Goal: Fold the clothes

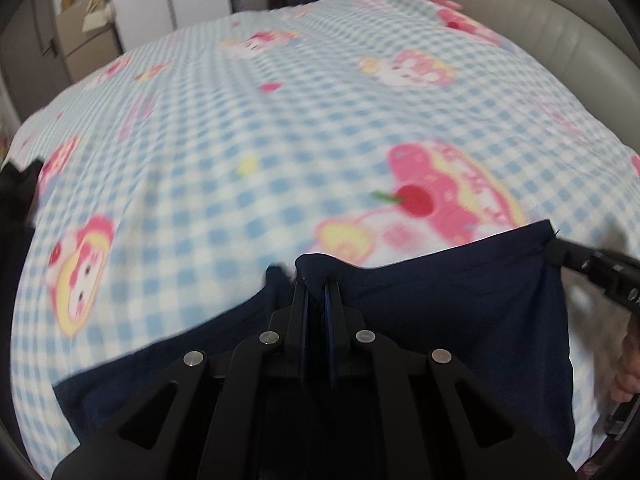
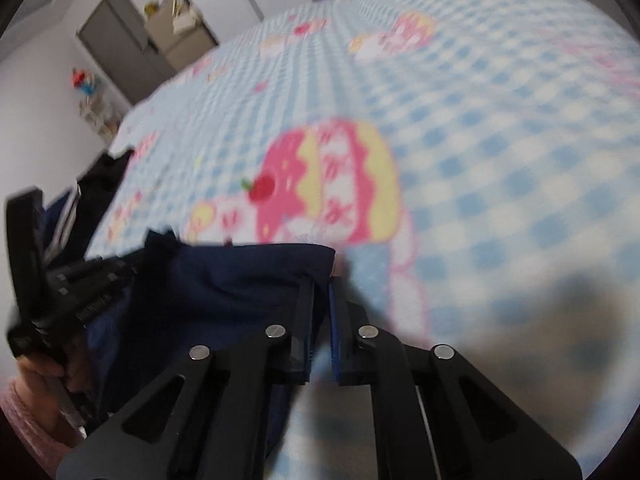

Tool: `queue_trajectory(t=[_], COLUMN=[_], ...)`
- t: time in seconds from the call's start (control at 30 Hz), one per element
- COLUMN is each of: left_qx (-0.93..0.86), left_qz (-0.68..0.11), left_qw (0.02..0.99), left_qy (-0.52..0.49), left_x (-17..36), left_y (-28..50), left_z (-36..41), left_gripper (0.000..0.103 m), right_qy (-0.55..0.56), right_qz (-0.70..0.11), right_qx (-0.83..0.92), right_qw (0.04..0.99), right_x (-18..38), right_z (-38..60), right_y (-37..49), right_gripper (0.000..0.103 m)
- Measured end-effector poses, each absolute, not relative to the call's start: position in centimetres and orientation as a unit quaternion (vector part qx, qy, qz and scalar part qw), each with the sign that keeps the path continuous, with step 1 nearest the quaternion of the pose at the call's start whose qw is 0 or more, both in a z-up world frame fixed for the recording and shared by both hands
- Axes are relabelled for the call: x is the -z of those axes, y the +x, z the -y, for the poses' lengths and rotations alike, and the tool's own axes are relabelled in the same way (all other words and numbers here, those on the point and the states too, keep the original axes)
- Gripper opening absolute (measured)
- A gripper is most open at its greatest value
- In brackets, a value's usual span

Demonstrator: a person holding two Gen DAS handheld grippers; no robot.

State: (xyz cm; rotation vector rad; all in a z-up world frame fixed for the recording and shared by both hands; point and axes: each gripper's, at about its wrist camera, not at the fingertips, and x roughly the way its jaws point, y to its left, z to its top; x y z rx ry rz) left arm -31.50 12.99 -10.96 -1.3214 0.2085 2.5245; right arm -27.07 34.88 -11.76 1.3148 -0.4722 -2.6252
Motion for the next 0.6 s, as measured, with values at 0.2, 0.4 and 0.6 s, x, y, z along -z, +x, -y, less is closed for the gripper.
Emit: queue_trajectory(t=[0.2,0.4,0.6], left_qx=[-0.867,-0.865,-0.897], left_qz=[-0.088,-0.100,-0.051], left_qw=[0.166,0.139,0.163], left_qy=[-0.462,-0.471,-0.407], left_x=[11.6,12.2,8.1], left_y=[-33.0,-33.0,-28.4], left_z=[-16.2,-16.5,-14.0], left_gripper=[0.008,0.020,0.047], right_qy=[0.433,0.451,0.388], right_qz=[0.170,0.191,0.123], right_qx=[0.884,0.871,0.911], right_qw=[0.041,0.037,0.062], right_x=[10.8,11.8,8.6], right_z=[-38.0,-38.9,-35.0], right_y=[-25.9,-26.2,-25.1], right_gripper=[0.004,0.006,0.014])
